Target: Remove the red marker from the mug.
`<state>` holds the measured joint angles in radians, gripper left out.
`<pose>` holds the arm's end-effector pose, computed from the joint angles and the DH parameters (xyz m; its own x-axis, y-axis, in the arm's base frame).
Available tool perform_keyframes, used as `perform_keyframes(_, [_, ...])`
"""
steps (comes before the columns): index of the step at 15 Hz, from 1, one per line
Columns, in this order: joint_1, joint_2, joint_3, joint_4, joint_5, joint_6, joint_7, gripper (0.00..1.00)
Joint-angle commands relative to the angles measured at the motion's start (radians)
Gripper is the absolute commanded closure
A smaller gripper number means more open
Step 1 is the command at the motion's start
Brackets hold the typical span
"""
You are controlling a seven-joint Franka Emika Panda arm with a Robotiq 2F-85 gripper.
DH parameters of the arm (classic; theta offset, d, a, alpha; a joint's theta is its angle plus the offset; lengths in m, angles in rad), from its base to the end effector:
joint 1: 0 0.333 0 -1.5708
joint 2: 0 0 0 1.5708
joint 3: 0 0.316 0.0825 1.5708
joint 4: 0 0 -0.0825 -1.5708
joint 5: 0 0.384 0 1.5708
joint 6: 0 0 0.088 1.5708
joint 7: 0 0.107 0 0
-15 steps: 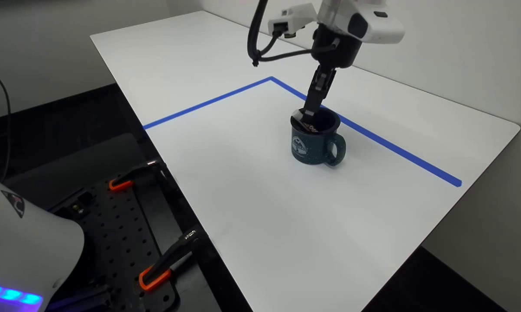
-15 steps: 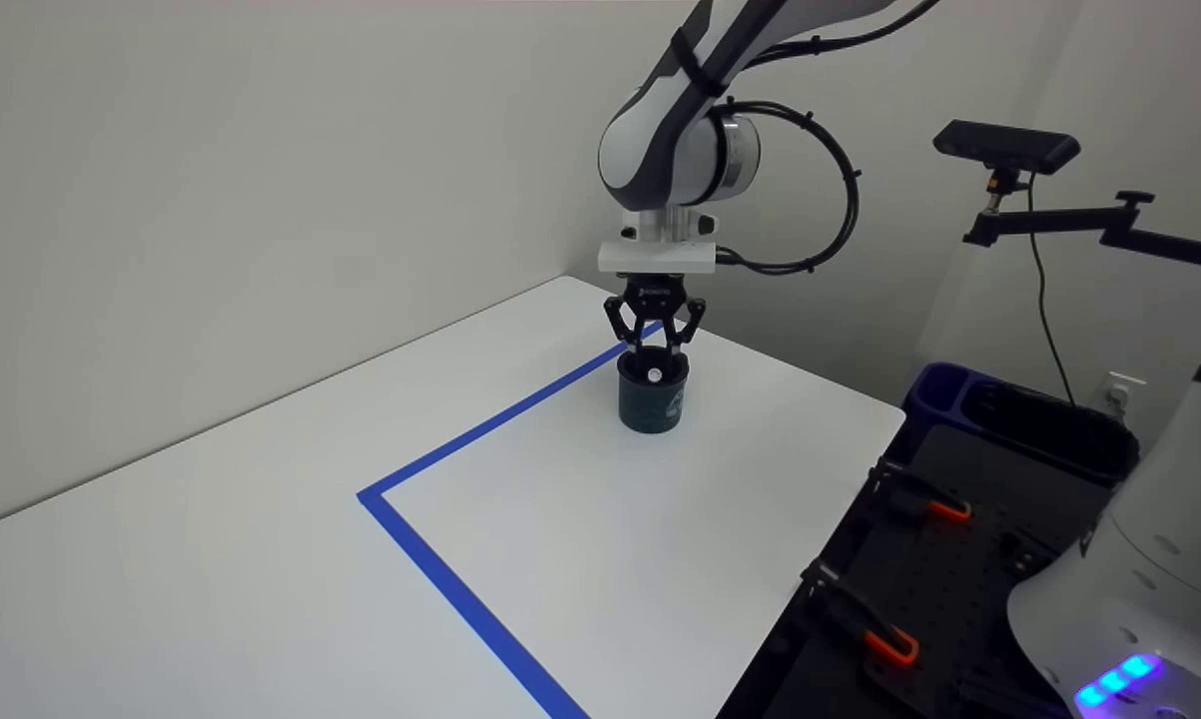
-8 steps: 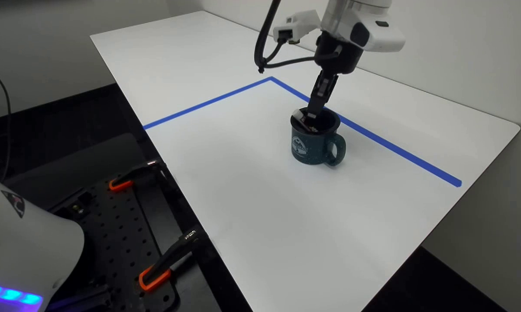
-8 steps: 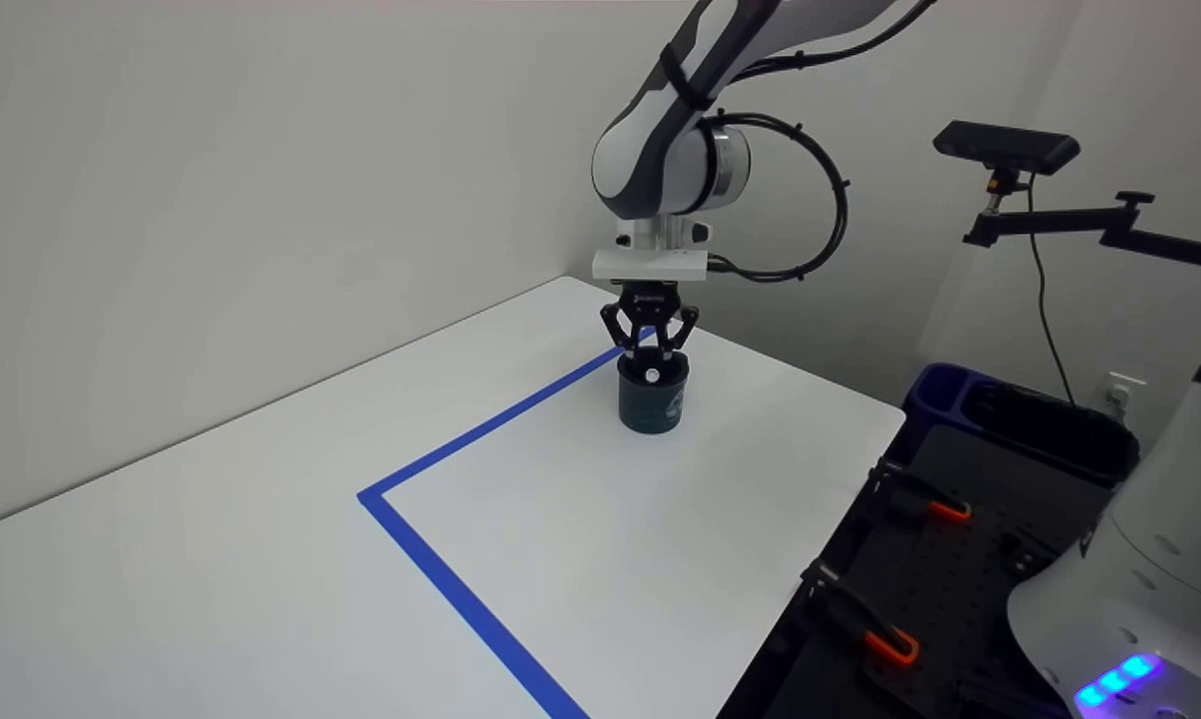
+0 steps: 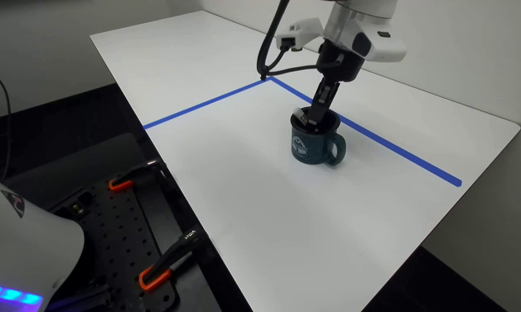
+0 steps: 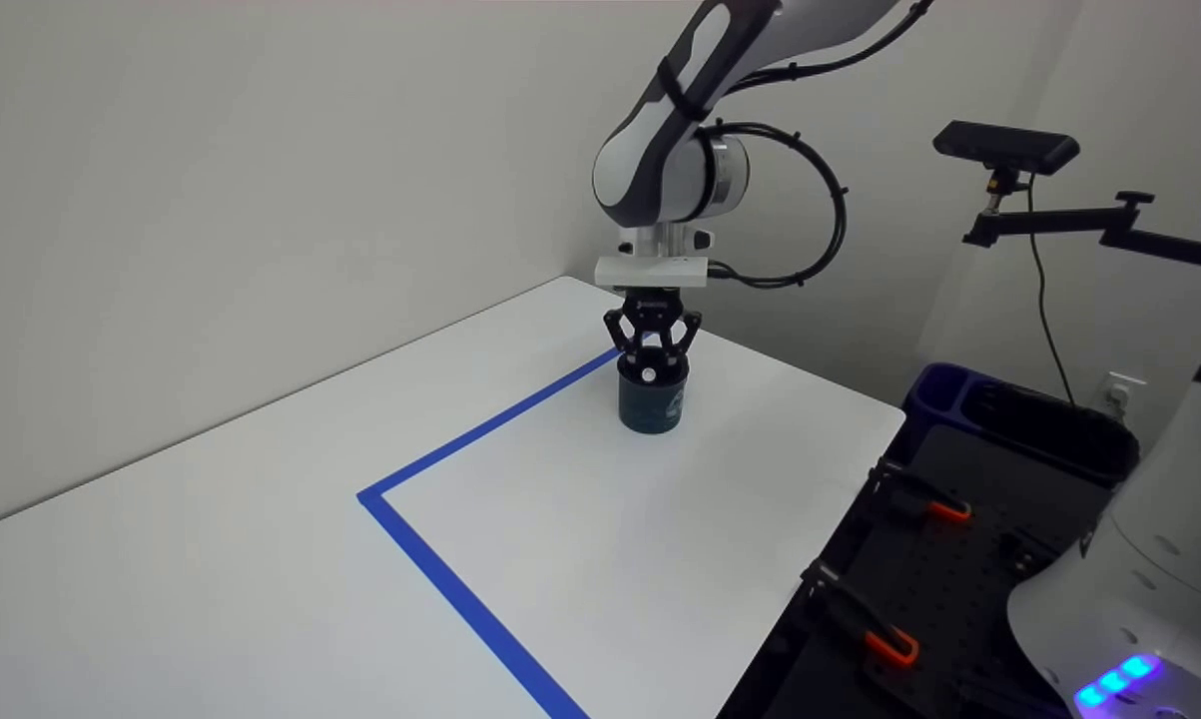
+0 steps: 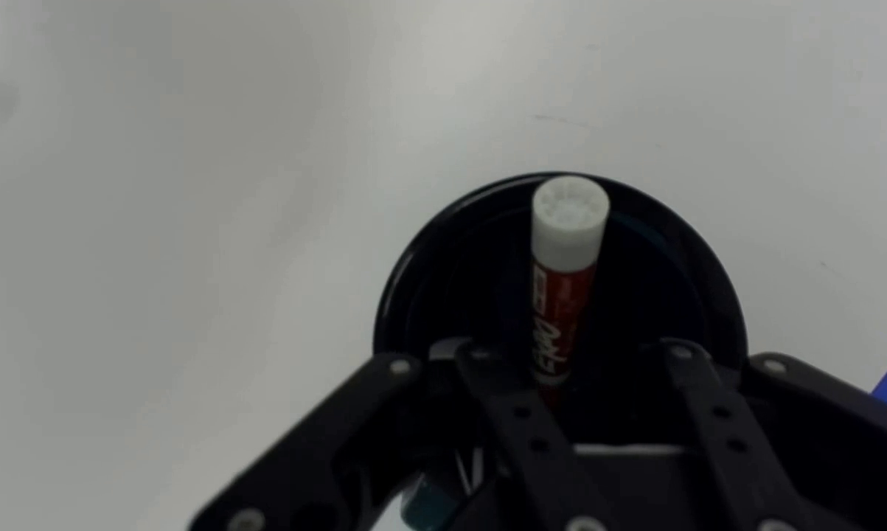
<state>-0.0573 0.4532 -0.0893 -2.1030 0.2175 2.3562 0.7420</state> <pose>0.5533 -0.0795 0.1852 0.4783 -0.8545 -0.2025 -0.8624 -0.5006 0.0754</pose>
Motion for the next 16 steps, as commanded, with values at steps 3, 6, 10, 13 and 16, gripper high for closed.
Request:
perform_keyframes(3, [0.001,0.027,-0.001,0.031,0.044,-0.034,-0.022,0.6])
perform_keyframes(6, [0.002,0.037,-0.002,0.039,0.052,-0.04,-0.023,0.88])
perform_keyframes(10, [0.004,0.022,-0.02,0.037,0.038,-0.056,-0.008,0.95])
perform_keyframes(13, [0.012,-0.027,-0.038,0.017,0.024,-0.079,0.012,0.95])
perform_keyframes(16, [0.008,-0.088,-0.033,0.002,0.037,-0.117,-0.001,0.95])
